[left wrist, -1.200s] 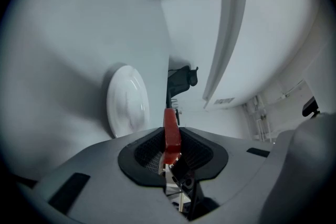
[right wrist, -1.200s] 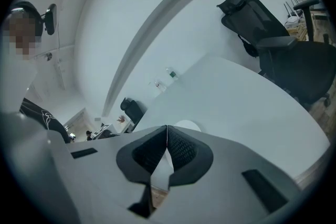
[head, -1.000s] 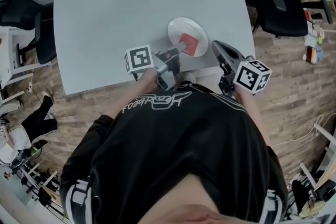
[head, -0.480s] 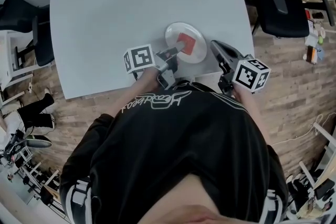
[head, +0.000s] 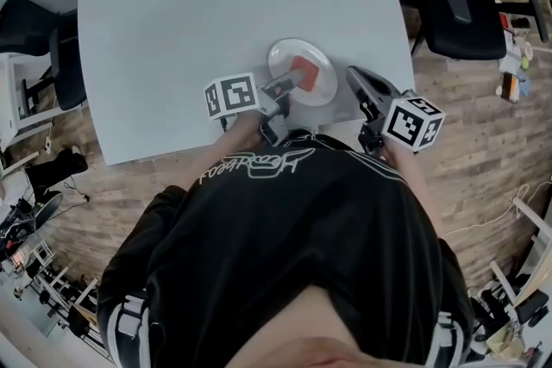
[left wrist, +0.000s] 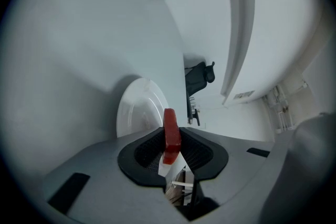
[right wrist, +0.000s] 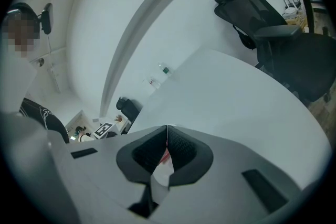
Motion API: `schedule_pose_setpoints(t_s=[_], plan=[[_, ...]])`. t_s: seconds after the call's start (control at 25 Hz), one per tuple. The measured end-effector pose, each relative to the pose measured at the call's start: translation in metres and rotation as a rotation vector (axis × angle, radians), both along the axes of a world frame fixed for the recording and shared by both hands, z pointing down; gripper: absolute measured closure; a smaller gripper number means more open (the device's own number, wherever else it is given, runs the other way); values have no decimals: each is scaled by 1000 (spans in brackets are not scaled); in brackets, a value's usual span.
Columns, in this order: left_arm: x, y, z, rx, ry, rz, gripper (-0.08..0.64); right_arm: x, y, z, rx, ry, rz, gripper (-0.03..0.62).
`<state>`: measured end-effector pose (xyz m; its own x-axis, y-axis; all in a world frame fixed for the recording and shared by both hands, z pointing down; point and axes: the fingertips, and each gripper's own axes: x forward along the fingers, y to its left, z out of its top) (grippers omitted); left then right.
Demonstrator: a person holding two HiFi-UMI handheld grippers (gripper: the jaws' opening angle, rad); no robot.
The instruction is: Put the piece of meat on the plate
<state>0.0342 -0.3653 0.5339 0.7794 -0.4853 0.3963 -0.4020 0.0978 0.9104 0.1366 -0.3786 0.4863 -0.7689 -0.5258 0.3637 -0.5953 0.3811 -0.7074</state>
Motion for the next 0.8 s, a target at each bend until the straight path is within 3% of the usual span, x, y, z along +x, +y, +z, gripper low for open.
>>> schedule_pose_setpoints(t_s=[0.32, 0.8], plan=[[2, 0, 6, 14, -58, 19, 469, 6, 6, 6, 1, -10, 5, 583], [-7, -1, 8, 89, -240, 56, 466, 17, 12, 6, -15, -27, 22, 583]])
